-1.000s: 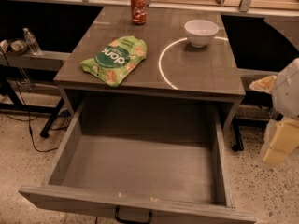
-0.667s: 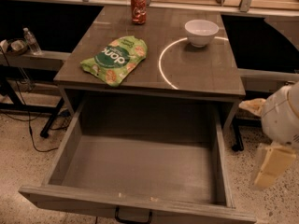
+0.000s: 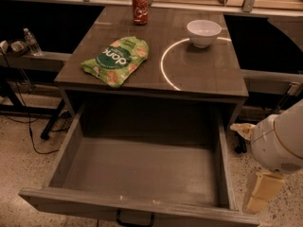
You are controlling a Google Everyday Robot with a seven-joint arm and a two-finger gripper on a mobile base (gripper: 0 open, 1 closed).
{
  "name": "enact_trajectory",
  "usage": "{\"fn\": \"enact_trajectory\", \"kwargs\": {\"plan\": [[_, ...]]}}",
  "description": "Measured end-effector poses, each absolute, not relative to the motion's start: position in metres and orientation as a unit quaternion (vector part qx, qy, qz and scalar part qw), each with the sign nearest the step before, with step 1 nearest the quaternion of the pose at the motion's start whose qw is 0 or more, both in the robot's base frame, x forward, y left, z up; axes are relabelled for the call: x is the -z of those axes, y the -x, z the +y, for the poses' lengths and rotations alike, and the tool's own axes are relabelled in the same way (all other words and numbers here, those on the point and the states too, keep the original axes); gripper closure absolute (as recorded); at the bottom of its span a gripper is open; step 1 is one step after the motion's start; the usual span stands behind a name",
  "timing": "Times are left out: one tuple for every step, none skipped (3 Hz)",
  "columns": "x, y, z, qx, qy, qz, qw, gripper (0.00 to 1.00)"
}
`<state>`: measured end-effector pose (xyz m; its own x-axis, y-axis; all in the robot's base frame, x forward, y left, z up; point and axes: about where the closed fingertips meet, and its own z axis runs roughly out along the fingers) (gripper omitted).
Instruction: Close top drawer
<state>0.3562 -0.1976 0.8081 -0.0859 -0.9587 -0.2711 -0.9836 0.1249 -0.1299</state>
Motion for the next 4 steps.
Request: {"fn": "enact_trajectory", "kwargs": {"plan": [[-0.795,-0.35,-0.189,-0.053,0.656,0.738,0.149,0.0],[-0.767,-0.341,-0.172,-0.069,0.653,0.737,0.157,0.0],[-0.726,-0.336,-0.14,-0.098,0.652,0.732,0.175,0.0],[-0.704,-0.331,-0.111,-0.123,0.652,0.724,0.19,0.04]]}}
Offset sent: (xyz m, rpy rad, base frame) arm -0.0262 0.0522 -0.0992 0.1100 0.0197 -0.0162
